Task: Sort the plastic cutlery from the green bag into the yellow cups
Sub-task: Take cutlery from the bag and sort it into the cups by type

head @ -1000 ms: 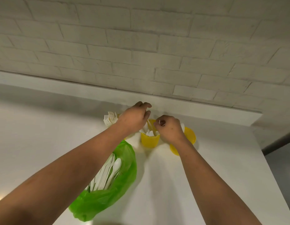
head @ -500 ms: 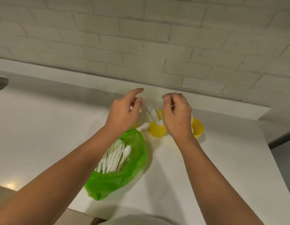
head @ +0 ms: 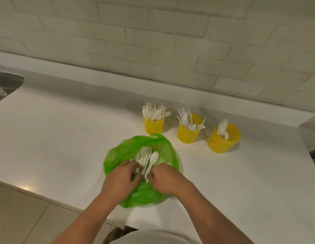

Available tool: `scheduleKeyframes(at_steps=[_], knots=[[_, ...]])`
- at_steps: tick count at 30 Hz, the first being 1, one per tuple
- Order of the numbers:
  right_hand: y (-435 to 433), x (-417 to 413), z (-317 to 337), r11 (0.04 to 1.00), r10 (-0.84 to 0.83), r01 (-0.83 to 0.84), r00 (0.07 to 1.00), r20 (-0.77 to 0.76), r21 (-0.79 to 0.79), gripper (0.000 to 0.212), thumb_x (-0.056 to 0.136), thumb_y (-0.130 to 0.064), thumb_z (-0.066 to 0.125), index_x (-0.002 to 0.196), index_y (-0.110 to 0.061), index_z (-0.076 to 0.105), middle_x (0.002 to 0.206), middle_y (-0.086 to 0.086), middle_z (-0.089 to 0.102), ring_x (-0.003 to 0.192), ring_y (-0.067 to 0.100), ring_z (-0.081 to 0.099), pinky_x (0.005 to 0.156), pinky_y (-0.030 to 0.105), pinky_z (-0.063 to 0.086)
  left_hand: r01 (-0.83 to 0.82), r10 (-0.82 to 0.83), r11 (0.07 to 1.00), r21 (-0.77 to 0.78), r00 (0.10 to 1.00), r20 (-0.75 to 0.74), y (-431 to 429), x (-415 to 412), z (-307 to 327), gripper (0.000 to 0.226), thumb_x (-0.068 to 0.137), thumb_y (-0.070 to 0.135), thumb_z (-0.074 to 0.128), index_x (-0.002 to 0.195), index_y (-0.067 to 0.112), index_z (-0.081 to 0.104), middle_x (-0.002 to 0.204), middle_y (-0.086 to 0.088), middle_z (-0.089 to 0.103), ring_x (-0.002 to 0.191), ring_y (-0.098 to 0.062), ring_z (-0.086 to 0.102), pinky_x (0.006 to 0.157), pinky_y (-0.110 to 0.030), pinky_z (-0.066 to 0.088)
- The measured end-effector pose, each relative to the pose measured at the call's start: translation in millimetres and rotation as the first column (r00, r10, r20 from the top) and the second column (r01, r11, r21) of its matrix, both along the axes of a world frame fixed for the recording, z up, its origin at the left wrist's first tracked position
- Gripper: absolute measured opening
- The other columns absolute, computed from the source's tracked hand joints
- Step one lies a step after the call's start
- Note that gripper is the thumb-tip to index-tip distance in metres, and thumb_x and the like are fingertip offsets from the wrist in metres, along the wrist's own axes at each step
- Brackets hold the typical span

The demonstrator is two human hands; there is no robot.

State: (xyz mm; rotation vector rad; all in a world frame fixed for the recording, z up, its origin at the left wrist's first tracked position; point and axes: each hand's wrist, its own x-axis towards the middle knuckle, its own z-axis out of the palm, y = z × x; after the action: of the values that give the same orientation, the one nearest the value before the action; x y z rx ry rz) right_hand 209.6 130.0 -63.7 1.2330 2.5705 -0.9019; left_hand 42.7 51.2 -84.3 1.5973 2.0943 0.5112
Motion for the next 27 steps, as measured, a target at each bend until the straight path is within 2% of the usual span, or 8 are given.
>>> scheduleKeyframes(at_steps=[4,7,12,15,20,22,25,27], knots=[[3.3,-7.3,-5.1,0.996,-0.086,0.087,0.985,0.151,-0.001,0.018,0.099,-0.019,0.048,0.085,-0.013,0.058,0.102,0.017,0.068,0.09,0.035,0.065,0.067,0.032,0.041,-0.048,0.012,0.98,-0.194,0.984,-0.179,5.5,-0.5,0.0,0.061,0.082,0.062,0.065,0.13,0.028,0.05,0.124,0.003,0.054,0.106,-0.022,0.062,0.077,-0.034,0.051],[0.7,-18.5,-11.5,0.972,-0.232,0.236,0.964,0.131,-0.014,0.027,0.1,-0.027,0.048,0.1,-0.008,0.067,0.111,0.016,0.07,0.103,0.035,0.067,0.075,0.034,0.047,-0.051,-0.017,0.964,-0.261,0.967,-0.252,12.4,-0.6,1.4,0.052,0.086,0.054,0.065,0.126,0.023,0.053,0.122,-0.001,0.058,0.107,-0.024,0.063,0.083,-0.036,0.053],[-7.3,-26.7,-16.9,0.929,-0.369,0.367,0.922,0.115,0.037,0.046,0.102,-0.047,0.046,0.112,-0.007,0.068,0.119,0.014,0.069,0.111,0.032,0.065,0.085,0.033,0.05,-0.015,-0.079,0.951,-0.31,0.954,-0.289,34.2,-2.5,11.9,0.02,0.079,0.044,0.066,0.081,0.024,0.065,0.077,0.006,0.065,0.076,-0.02,0.069,0.058,-0.028,0.047],[-9.0,-28.5,-19.0,0.917,-0.397,0.396,0.904,0.159,0.042,0.051,0.102,-0.052,0.044,0.118,-0.009,0.066,0.124,0.011,0.068,0.116,0.03,0.063,0.088,0.033,0.048,0.013,-0.106,0.945,-0.328,0.958,-0.268,48.8,-7.2,14.9,0.025,0.079,0.046,0.071,0.085,0.021,0.068,0.084,0.001,0.071,0.08,-0.023,0.071,0.062,-0.029,0.049],[-3.0,-41.5,-25.2,0.868,-0.492,0.497,0.864,0.107,-0.021,0.047,0.094,-0.053,0.055,0.115,-0.012,0.067,0.119,0.009,0.07,0.111,0.028,0.066,0.087,0.033,0.053,0.031,-0.105,0.933,-0.36,0.977,-0.187,59.3,-12.8,7.1,0.011,0.078,0.028,0.07,0.085,0.019,0.069,0.083,0.001,0.069,0.078,-0.022,0.068,0.061,-0.029,0.048],[-2.5,-42.5,-27.9,0.843,-0.529,0.535,0.842,0.107,-0.049,0.051,0.09,-0.053,0.062,0.118,-0.01,0.062,0.12,0.008,0.068,0.112,0.027,0.065,0.087,0.031,0.052,0.018,-0.094,0.922,-0.386,0.979,-0.179,60.8,-13.2,4.0,0.027,0.072,0.025,0.077,0.096,0.016,0.069,0.094,-0.001,0.071,0.085,-0.022,0.07,0.064,-0.031,0.051],[-5.0,-39.6,-29.4,0.805,-0.577,0.587,0.808,0.119,-0.088,0.065,0.088,-0.052,0.065,0.132,-0.007,0.048,0.13,0.009,0.062,0.121,0.028,0.06,0.091,0.031,0.047,-0.009,-0.072,0.929,-0.369,0.976,-0.204,60.0,-8.5,-1.3,0.068,0.071,0.029,0.083,0.129,0.009,0.053,0.125,-0.01,0.06,0.11,-0.028,0.065,0.083,-0.037,0.055],[-7.1,-38.2,-31.8,0.796,-0.587,0.599,0.799,0.131,-0.088,0.073,0.092,-0.052,0.06,0.14,-0.002,0.039,0.138,0.011,0.058,0.127,0.029,0.057,0.096,0.032,0.045,-0.009,-0.07,0.934,-0.358,0.976,-0.207,59.2,-4.9,-3.7,0.075,0.076,0.031,0.081,0.137,0.008,0.044,0.134,-0.012,0.051,0.119,-0.031,0.06,0.09,-0.039,0.052]])
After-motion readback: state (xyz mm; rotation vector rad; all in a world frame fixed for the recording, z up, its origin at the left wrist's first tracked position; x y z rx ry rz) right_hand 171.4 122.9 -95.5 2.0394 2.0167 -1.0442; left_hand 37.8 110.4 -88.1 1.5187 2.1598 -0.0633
